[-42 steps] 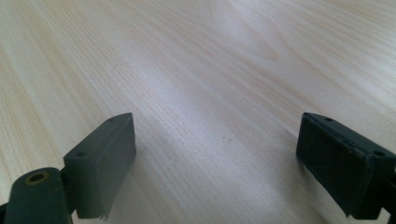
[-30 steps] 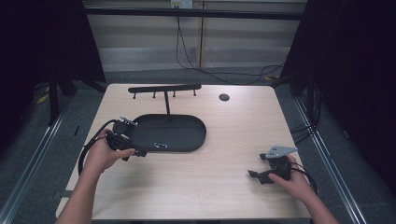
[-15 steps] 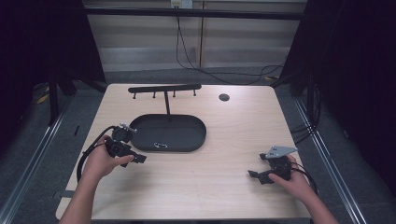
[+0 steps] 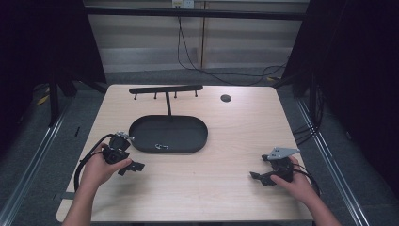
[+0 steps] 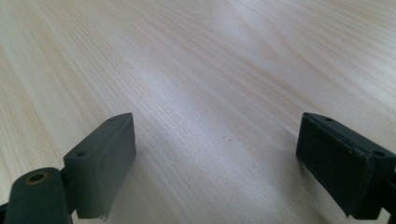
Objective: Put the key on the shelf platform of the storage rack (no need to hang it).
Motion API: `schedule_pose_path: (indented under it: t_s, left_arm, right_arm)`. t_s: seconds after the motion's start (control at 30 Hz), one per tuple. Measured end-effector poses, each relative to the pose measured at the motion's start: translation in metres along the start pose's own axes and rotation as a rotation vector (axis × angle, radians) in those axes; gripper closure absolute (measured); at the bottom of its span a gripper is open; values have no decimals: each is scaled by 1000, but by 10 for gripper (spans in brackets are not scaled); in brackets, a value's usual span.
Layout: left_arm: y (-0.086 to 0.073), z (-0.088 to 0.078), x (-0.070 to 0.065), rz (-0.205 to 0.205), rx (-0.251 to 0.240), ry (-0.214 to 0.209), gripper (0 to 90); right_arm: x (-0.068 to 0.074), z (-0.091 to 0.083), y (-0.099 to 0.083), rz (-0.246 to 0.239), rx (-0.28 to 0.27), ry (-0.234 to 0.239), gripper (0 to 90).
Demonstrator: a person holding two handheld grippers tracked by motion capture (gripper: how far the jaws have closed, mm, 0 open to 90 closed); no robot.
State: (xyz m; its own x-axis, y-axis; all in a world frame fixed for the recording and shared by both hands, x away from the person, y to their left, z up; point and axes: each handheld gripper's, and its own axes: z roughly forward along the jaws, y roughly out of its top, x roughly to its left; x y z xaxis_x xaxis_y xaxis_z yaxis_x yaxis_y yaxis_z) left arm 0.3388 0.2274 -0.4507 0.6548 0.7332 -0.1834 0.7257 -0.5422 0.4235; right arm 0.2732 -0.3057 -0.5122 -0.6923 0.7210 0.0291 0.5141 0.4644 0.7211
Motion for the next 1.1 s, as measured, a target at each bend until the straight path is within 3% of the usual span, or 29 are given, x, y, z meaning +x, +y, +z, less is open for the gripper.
schedule_pose_path:
  t_s: [0.63, 0.9, 1.1]
  left_arm:
    - [-27, 15, 3, 39, 26, -16, 162]
    - [-35, 16, 1, 117, 21, 21, 161]
    - [-38, 18, -3, 181, 8, 77, 156]
  right_arm:
    - [0, 0, 0, 0, 0, 0, 115]
    - [0, 0, 0, 0, 0, 0, 115]
    - [0, 0, 0, 0, 0, 0, 115]
